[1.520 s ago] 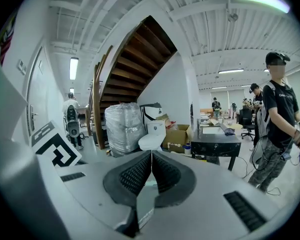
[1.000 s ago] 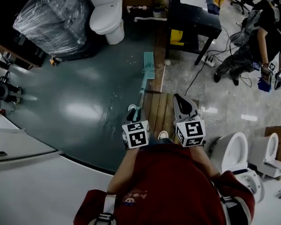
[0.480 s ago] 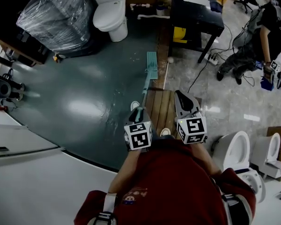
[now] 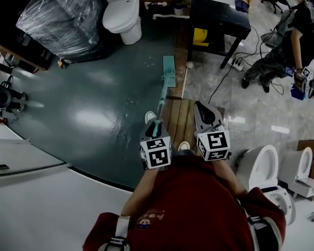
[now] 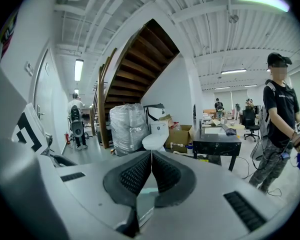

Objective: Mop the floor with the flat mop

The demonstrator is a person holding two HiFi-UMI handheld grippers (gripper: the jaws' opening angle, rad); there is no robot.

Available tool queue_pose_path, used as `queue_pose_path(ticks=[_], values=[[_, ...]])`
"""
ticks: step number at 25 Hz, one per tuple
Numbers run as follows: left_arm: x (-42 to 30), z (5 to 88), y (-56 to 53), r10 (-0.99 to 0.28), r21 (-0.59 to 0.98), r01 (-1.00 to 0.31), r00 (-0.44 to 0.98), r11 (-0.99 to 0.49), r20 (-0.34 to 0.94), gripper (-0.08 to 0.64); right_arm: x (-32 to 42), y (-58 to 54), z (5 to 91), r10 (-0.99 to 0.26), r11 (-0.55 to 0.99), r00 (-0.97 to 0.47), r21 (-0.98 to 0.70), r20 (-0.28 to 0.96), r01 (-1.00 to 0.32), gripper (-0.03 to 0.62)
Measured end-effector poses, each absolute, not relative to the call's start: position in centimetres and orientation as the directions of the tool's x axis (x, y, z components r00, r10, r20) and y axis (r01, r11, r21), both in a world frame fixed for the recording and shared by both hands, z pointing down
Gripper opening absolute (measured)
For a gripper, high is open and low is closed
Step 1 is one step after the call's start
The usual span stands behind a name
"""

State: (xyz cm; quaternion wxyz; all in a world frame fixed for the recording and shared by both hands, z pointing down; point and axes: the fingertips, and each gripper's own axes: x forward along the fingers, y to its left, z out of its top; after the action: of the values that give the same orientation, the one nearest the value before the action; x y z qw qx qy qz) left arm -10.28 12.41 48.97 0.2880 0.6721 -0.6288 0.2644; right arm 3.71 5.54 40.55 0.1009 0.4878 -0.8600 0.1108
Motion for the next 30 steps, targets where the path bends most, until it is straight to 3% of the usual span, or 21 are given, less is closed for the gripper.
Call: queue_pose_path(ticks=[30], values=[[-7.2, 52.2, 5.8, -0.675, 0.079, -0.992, 0.125, -0.099, 0.727, 0.132, 5.1, 1.7, 43.9, -0.822, 0.444, -0.452, -0.106, 0.348, -0.89, 0.02]])
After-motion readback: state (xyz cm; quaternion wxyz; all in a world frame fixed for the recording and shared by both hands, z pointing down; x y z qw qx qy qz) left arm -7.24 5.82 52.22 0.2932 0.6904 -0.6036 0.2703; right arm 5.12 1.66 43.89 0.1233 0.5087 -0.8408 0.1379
